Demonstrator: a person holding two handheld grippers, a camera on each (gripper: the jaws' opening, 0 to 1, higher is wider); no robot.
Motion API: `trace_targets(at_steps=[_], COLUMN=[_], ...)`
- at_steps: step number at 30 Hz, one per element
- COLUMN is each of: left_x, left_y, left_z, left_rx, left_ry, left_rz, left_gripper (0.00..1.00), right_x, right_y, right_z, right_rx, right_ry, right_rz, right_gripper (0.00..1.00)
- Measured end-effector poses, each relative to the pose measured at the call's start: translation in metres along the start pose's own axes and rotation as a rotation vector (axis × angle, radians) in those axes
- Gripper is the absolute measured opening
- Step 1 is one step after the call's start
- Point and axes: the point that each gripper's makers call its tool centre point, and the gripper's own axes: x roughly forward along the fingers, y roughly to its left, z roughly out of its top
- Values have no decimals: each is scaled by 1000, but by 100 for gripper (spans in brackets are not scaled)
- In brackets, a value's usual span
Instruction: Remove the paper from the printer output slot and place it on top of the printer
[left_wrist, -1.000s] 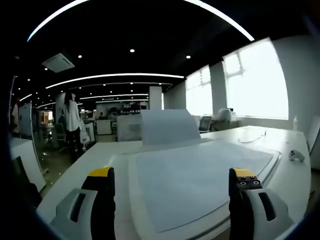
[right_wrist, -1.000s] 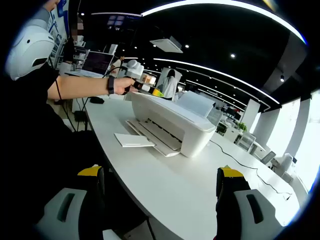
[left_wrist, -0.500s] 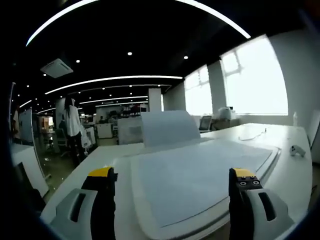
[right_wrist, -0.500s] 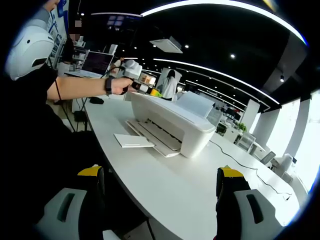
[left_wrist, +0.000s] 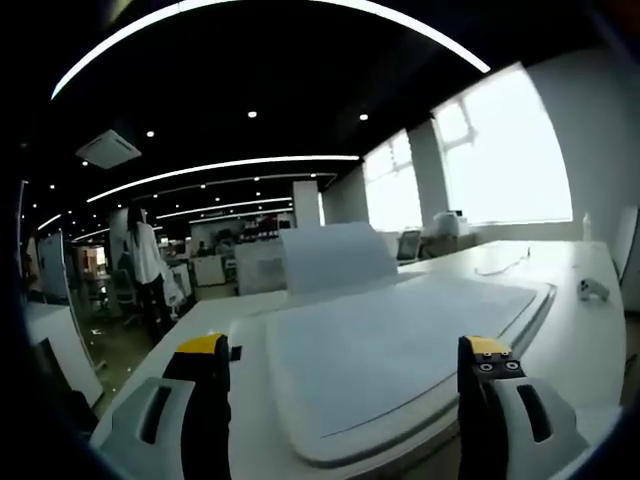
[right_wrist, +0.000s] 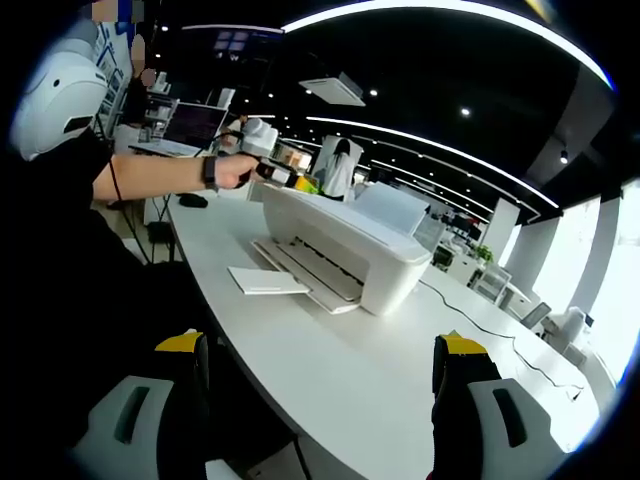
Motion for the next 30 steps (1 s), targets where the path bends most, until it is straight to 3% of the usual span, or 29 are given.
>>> trace_targets(at_steps=[20,30], left_x=[-8,-16], left_y=[7,5], left_z=[3,13], left_rx=[63,92], left_ry=[-12,-41], left_rz=[-17,-20], left_gripper=[97,97], right_x=[0,3], right_y=[0,0], right_z=[3,7], right_rx=[-3,-5], right_ry=[-3,-7], right_rz=[-1,0], right_gripper=[88,88])
